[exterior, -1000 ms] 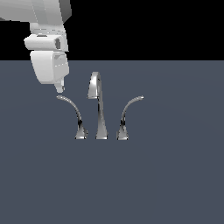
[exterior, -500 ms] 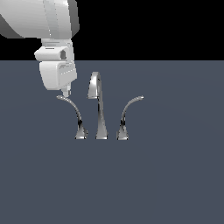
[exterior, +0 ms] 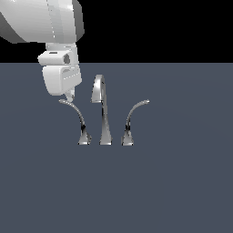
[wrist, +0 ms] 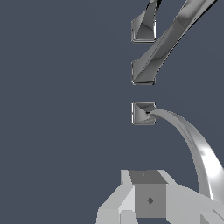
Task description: Turn on the faucet by rotating a designated handle.
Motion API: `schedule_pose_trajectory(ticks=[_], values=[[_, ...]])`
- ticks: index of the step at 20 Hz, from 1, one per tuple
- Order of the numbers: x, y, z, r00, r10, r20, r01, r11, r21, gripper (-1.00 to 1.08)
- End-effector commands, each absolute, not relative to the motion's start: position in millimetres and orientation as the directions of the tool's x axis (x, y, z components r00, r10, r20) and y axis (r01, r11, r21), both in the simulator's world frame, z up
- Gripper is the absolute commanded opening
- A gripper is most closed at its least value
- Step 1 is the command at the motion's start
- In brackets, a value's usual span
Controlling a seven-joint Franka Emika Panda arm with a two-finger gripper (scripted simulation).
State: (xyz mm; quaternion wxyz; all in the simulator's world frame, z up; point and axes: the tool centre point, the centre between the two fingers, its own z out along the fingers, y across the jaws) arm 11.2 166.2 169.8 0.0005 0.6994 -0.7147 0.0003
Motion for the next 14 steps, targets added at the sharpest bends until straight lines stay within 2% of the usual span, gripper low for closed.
schedule_pose_trajectory(ticks=[1, 11, 14], values=[[5, 169, 170, -0.021, -1.000, 0.001, -1.000, 0.021, 0.000, -1.00], [-30, 185, 170, -0.022, -1.000, 0.000, -1.000, 0.022, 0.000, -1.00], [-23, 176, 170, -0.035, -0.999, -0.003, -0.999, 0.035, -0.008, -1.00]])
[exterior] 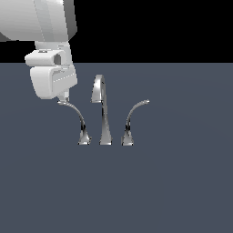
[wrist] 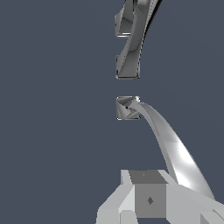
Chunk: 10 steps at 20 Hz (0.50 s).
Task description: Turn on the faucet by rotating a designated handle.
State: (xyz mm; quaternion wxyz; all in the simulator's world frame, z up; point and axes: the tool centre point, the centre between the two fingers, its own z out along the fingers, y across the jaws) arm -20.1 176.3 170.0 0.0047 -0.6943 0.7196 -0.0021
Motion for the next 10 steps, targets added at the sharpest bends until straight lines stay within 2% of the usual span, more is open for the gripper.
schedule_pose_trajectory(ticks=[1, 10], values=[[-26, 175, 170, -0.034, -0.999, -0.003, -0.999, 0.034, -0.007, -1.00], [-54, 171, 170, -0.028, -1.000, -0.001, -1.000, 0.028, -0.003, -1.00]])
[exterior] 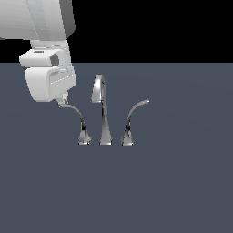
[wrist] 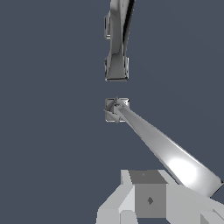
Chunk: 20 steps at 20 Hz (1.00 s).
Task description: Turn on the faucet by rotating a designated handle.
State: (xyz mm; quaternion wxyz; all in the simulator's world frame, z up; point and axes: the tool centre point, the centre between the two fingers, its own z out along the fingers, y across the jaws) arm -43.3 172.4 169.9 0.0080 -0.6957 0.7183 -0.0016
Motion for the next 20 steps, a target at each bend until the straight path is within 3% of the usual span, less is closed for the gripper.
schedule_pose_trajectory(ticks=[1, 9, 20], values=[[-57, 171, 170, -0.027, -1.000, -0.001, -1.000, 0.027, -0.003, -1.00], [-72, 172, 170, -0.017, -1.000, -0.004, -1.000, 0.017, -0.002, -1.00], [-89, 137, 170, -0.020, -1.000, -0.001, -1.000, 0.020, -0.001, -1.00]])
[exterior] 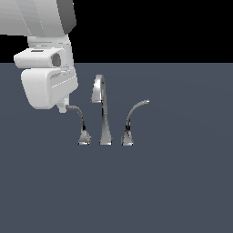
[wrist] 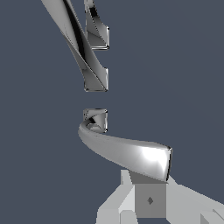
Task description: Turn on the faucet by rotating a designated handle.
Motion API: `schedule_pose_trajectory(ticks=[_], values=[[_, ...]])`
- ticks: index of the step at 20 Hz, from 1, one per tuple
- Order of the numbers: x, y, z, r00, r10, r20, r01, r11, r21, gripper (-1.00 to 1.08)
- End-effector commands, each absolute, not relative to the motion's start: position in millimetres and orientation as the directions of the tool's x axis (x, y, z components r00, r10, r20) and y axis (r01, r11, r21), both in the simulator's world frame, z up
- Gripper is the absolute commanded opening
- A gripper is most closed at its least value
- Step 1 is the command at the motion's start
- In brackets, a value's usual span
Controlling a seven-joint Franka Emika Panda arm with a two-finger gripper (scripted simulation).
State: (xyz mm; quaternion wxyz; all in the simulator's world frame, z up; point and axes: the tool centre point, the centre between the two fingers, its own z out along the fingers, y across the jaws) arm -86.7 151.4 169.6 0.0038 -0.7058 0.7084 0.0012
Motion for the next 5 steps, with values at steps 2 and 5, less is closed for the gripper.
schedule_pose_trajectory(ticks=[2, 5], values=[[-91.8, 130.8, 170.2, -0.021, -1.000, -0.001, -1.000, 0.021, -0.001, -1.00], [-94.9, 124.2, 170.4, -0.021, -1.000, 0.000, -1.000, 0.021, 0.000, -1.00]])
